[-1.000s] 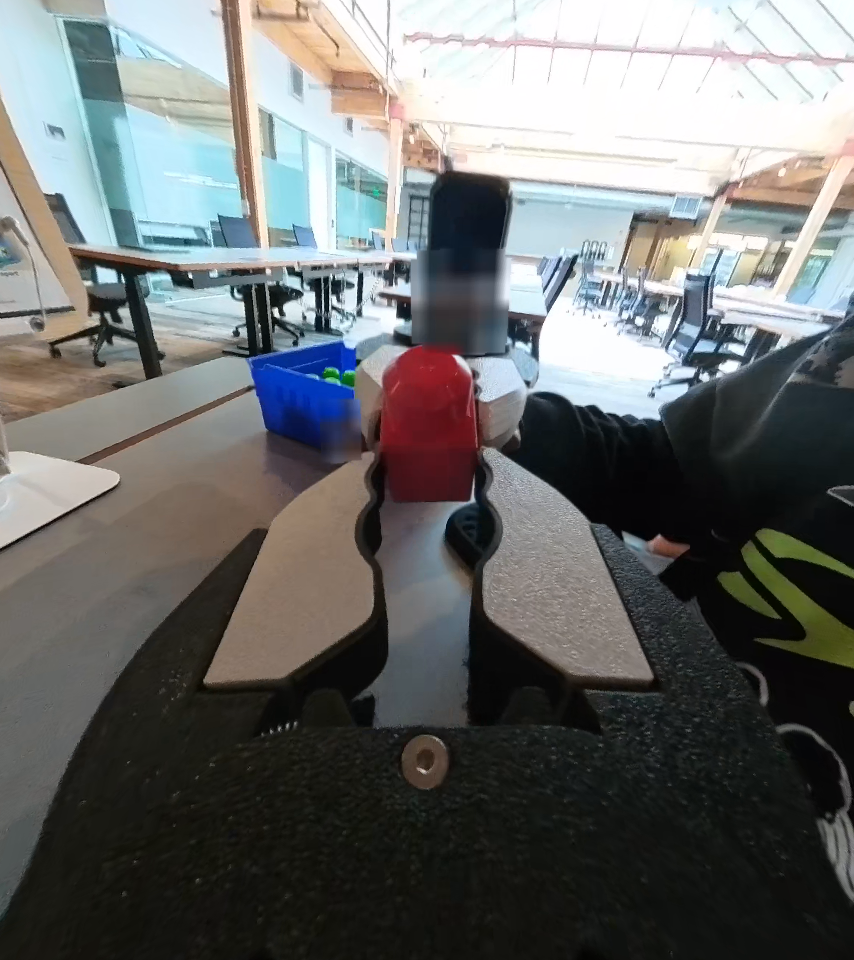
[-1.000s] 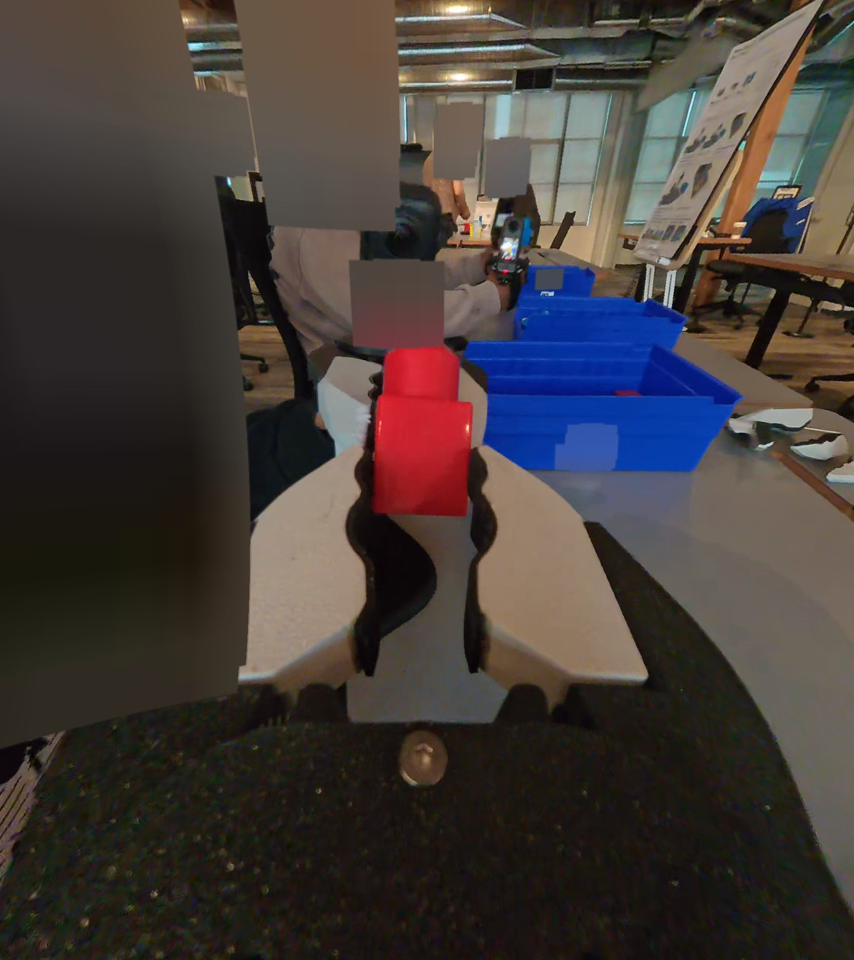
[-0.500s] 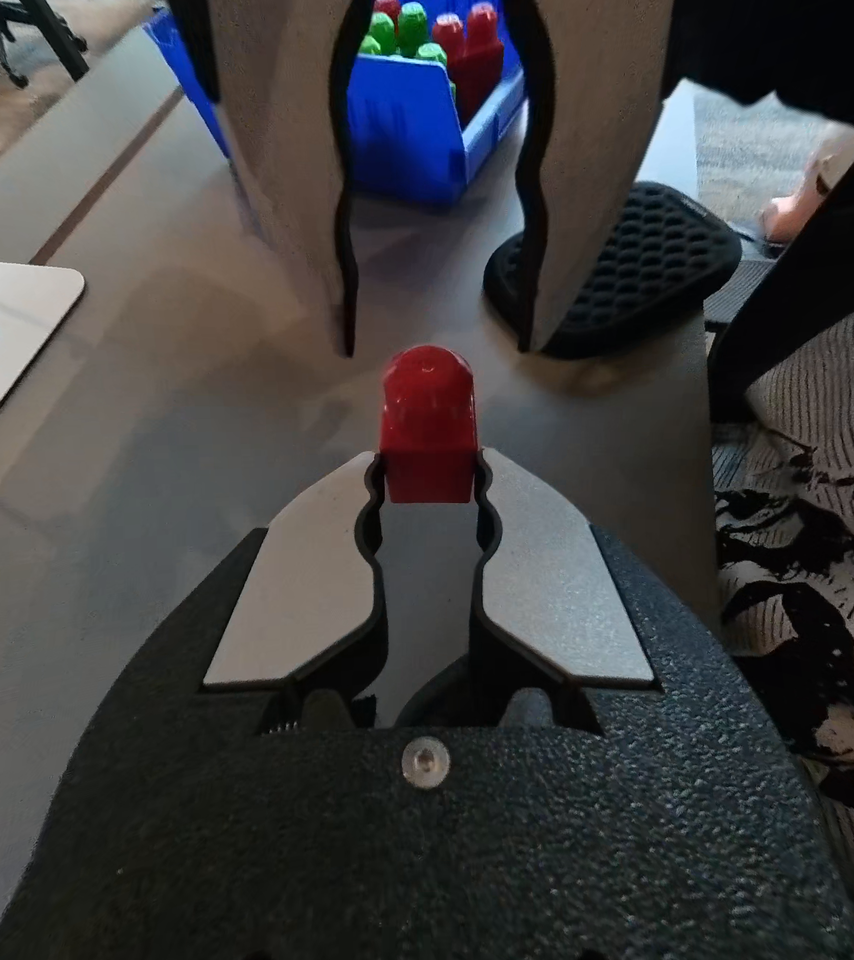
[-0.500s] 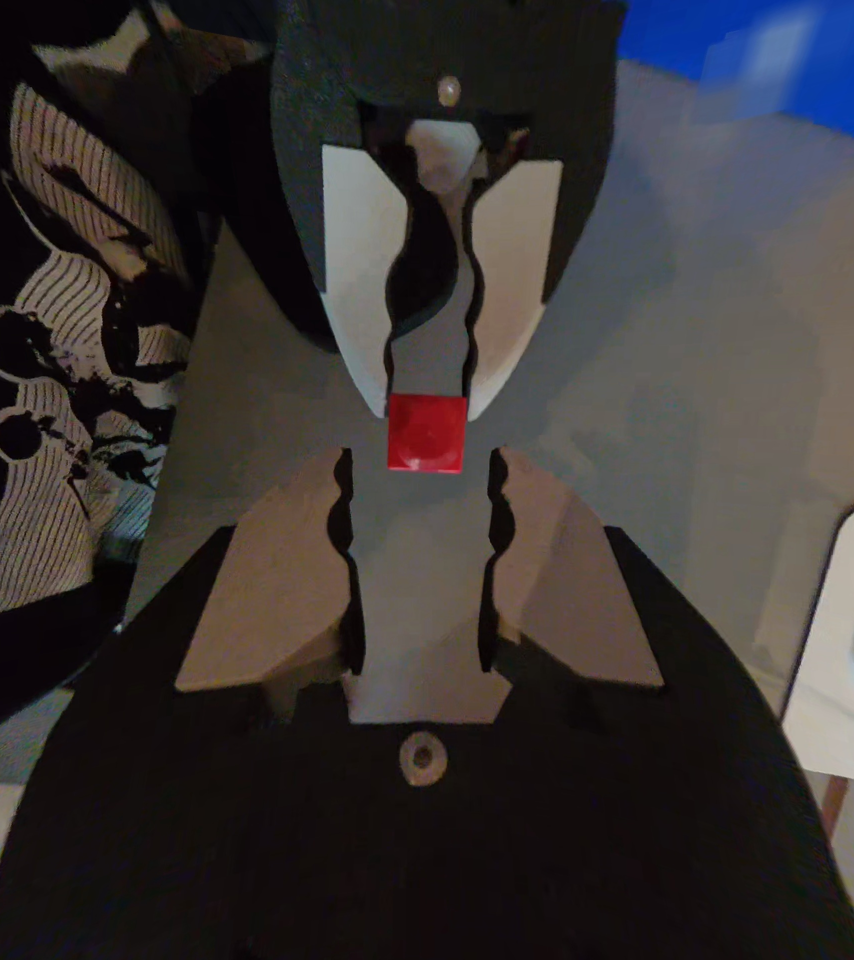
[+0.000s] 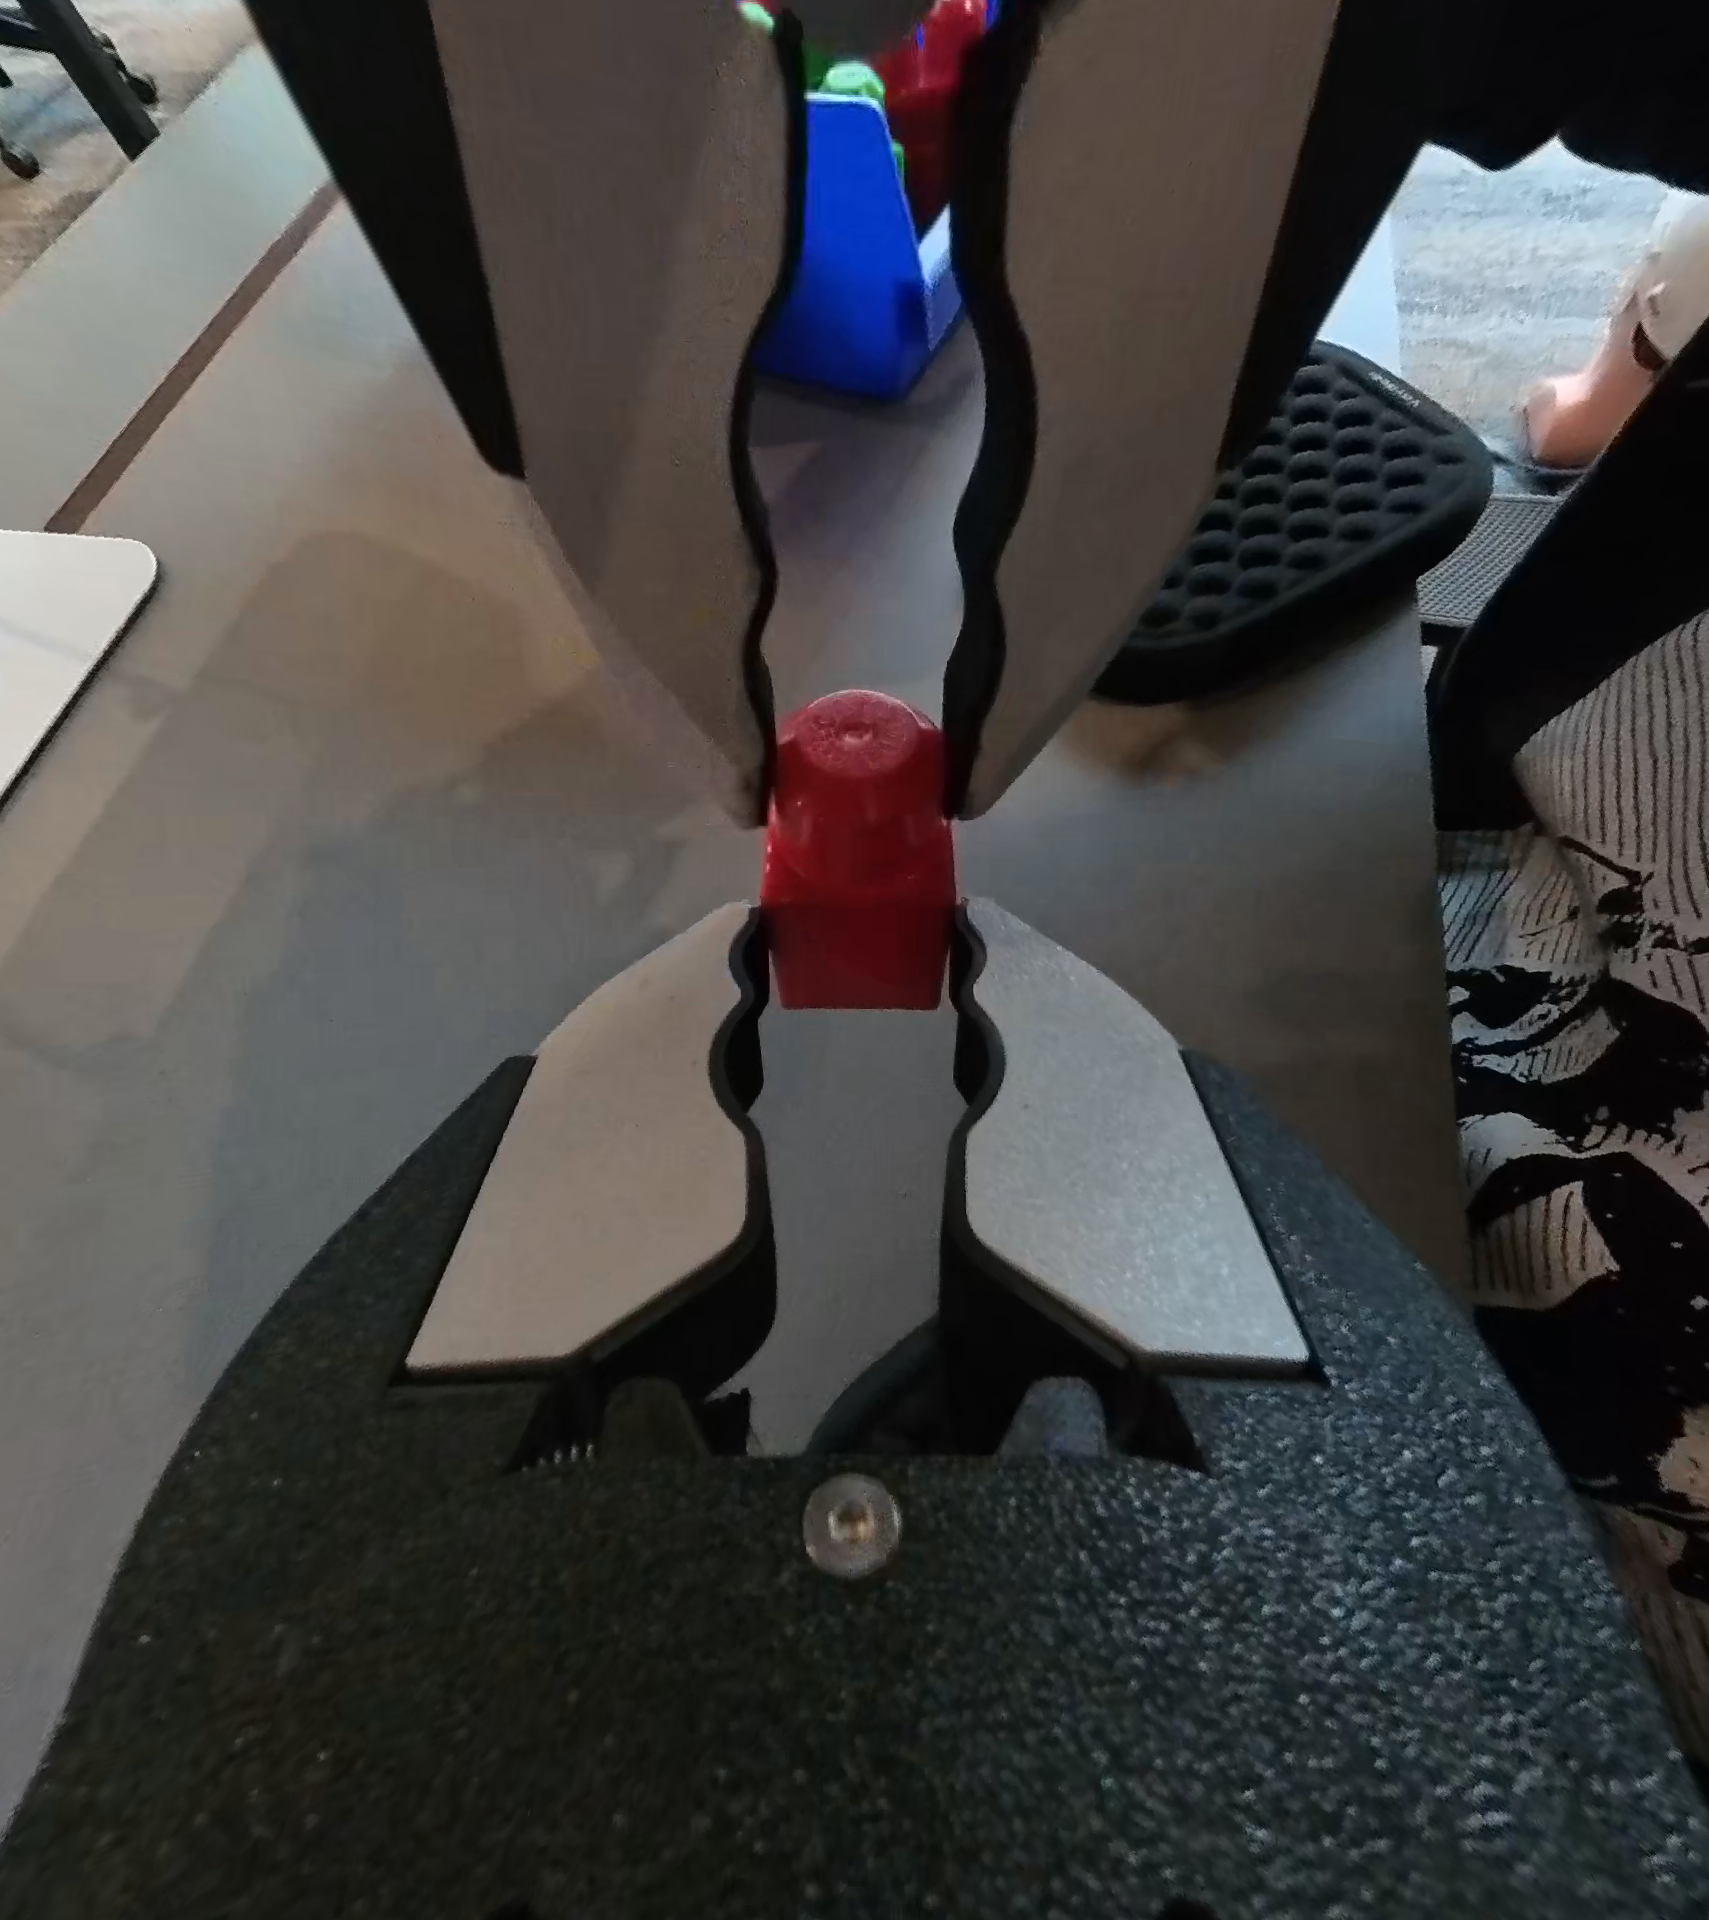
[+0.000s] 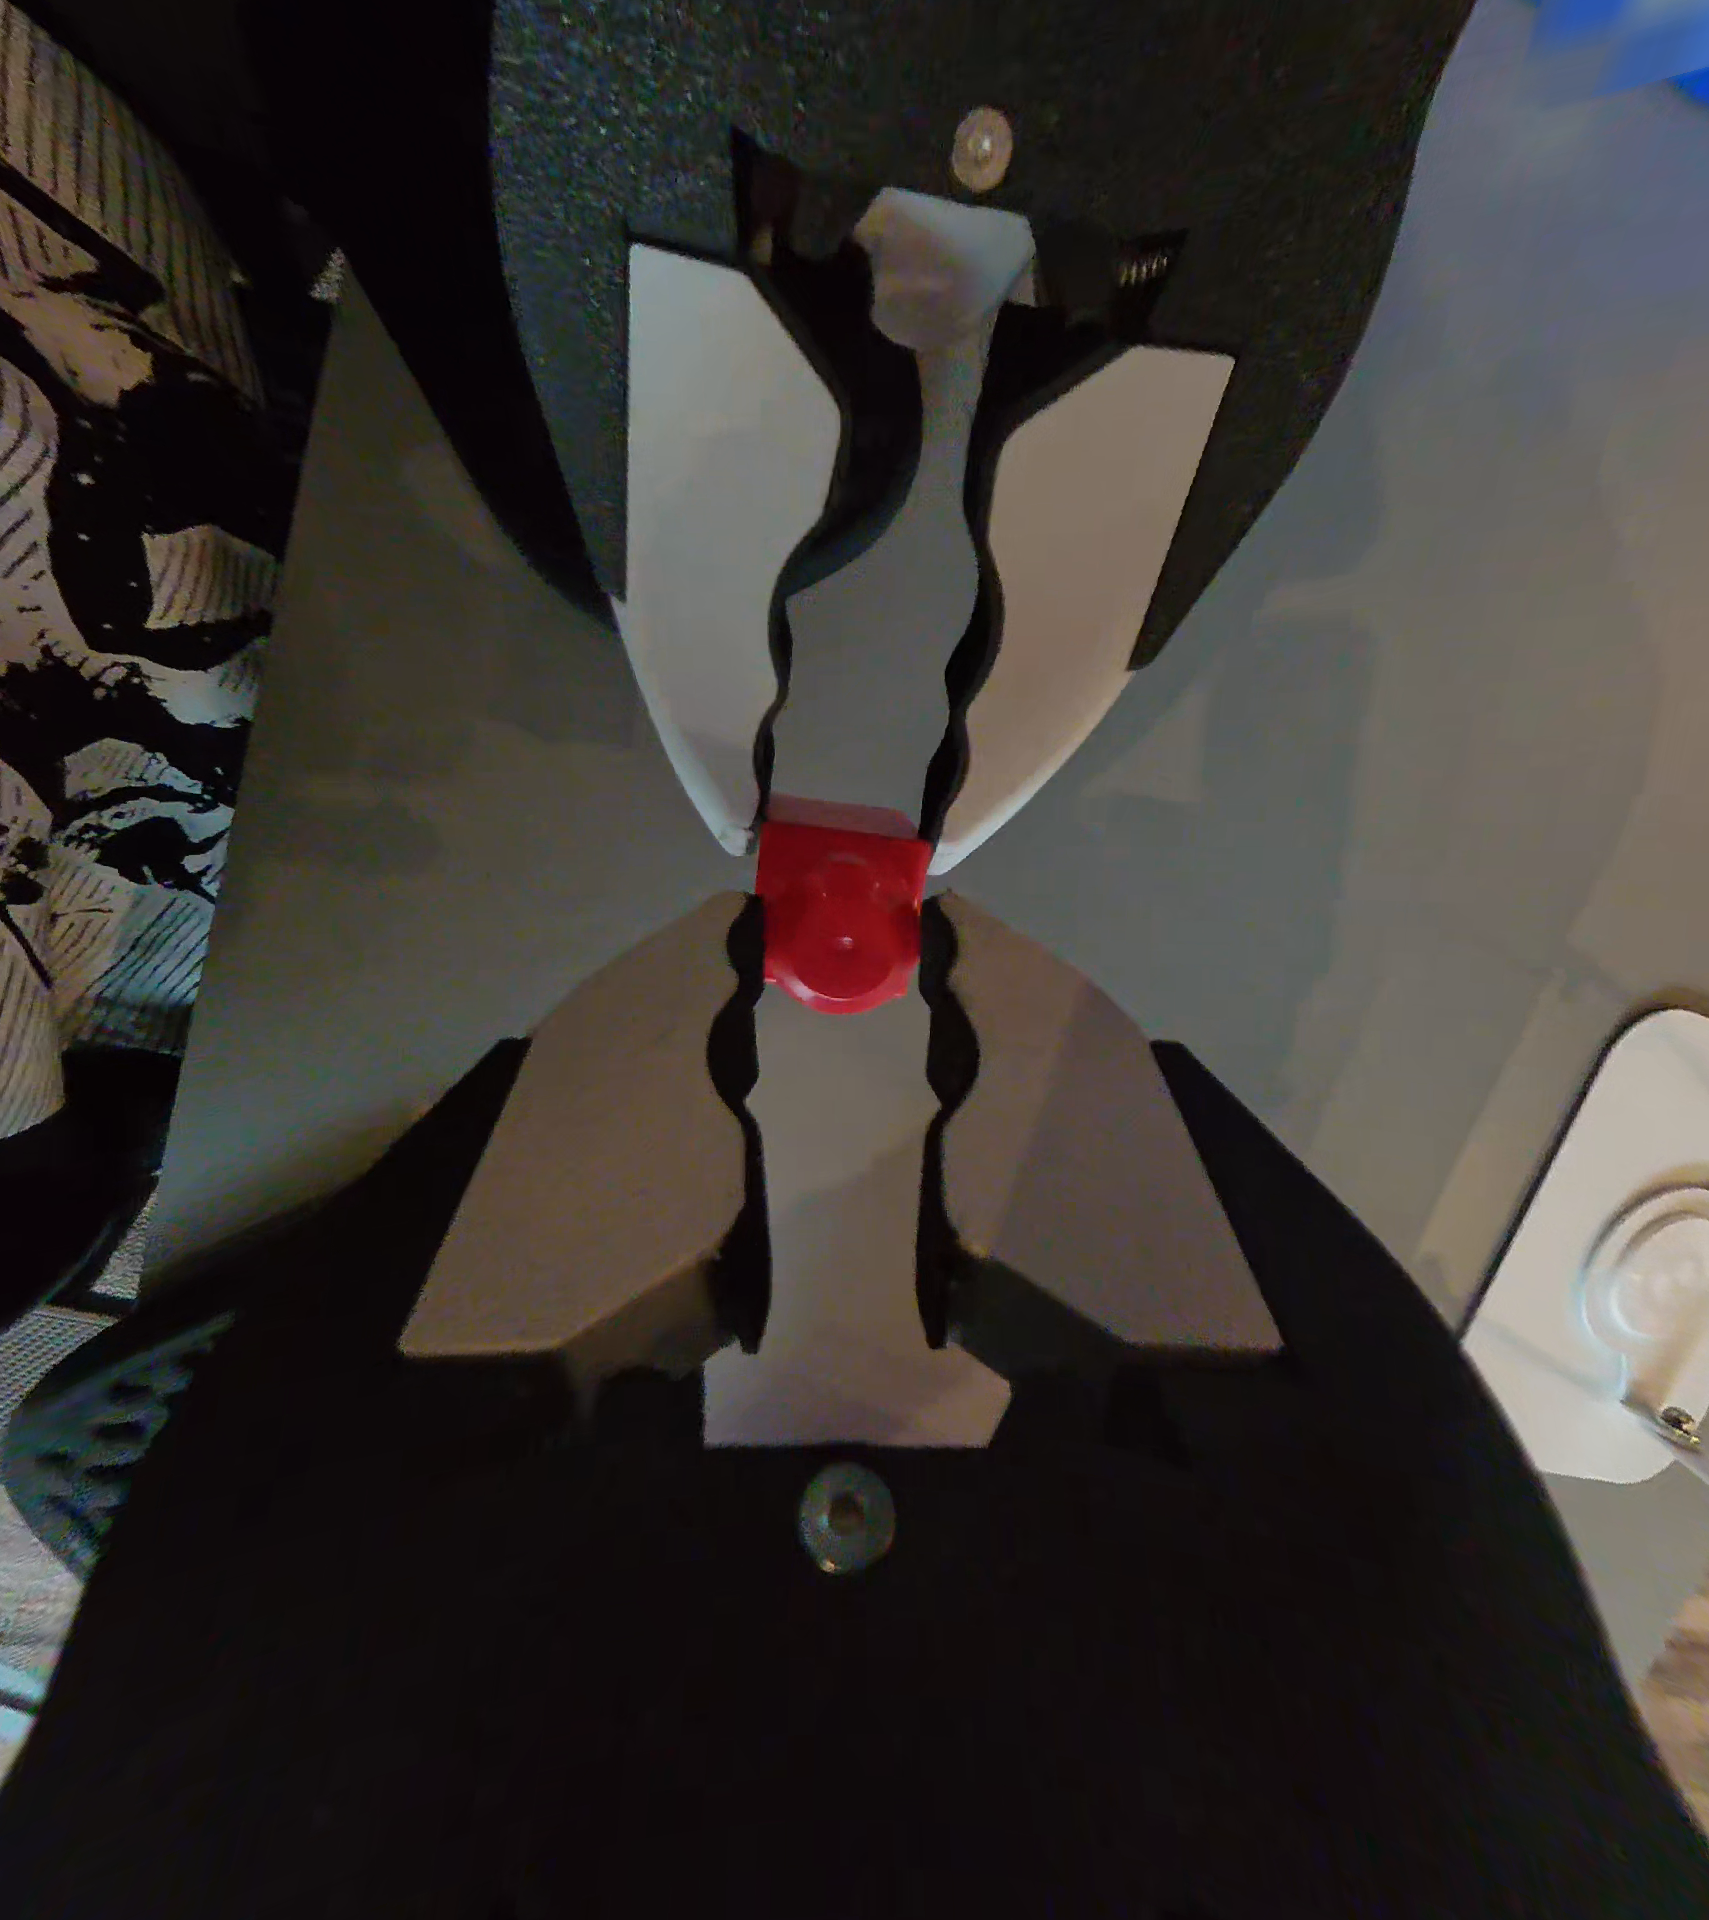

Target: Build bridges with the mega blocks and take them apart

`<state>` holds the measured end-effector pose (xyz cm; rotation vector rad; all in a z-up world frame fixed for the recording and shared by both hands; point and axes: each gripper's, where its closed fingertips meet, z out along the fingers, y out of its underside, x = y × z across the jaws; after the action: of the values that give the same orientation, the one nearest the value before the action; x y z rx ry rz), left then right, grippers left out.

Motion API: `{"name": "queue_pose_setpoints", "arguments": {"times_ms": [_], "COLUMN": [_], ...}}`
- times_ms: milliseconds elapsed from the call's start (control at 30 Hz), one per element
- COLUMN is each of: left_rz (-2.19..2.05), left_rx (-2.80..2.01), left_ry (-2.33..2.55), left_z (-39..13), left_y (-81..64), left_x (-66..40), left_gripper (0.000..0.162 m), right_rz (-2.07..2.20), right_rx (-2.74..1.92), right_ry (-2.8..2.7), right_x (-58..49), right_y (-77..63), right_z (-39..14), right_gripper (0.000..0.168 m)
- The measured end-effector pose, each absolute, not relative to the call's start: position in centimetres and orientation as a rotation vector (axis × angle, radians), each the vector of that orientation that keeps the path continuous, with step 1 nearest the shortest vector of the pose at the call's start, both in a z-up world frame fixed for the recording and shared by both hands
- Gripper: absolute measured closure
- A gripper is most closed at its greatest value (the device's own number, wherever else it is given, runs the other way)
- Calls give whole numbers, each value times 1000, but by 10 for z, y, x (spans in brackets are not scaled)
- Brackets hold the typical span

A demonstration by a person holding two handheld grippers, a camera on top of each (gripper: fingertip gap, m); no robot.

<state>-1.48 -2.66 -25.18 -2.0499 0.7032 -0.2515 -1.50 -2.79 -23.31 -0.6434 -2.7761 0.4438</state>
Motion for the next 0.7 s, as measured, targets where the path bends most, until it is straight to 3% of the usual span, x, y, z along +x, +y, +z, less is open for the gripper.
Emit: {"name": "queue_pose_setpoints", "arguments": {"times_ms": [67, 167, 467, 700], "left_rz": [-247, -233, -362, -369], "left_rx": [-2013, -1947, -1822, -1770], "left_ry": [695, 652, 434, 421], "left_z": [-251, -255, -278, -273], "left_y": [-25, -25, -36, -37], "left_x": [-17, -26, -56, -61], "left_gripper": [128, 107, 98, 100], "right_rz": [429, 399, 233, 207], "right_rx": [-656, -721, -877, -983], "right_ry": [-2773, -2755, -2822, -2812], "right_x": [-16, -23, -31, -35], "right_y": [-26, -18, 7, 13], "right_z": [-234, -237, -281, -303], "right_gripper": [140, 140, 140, 140]}}
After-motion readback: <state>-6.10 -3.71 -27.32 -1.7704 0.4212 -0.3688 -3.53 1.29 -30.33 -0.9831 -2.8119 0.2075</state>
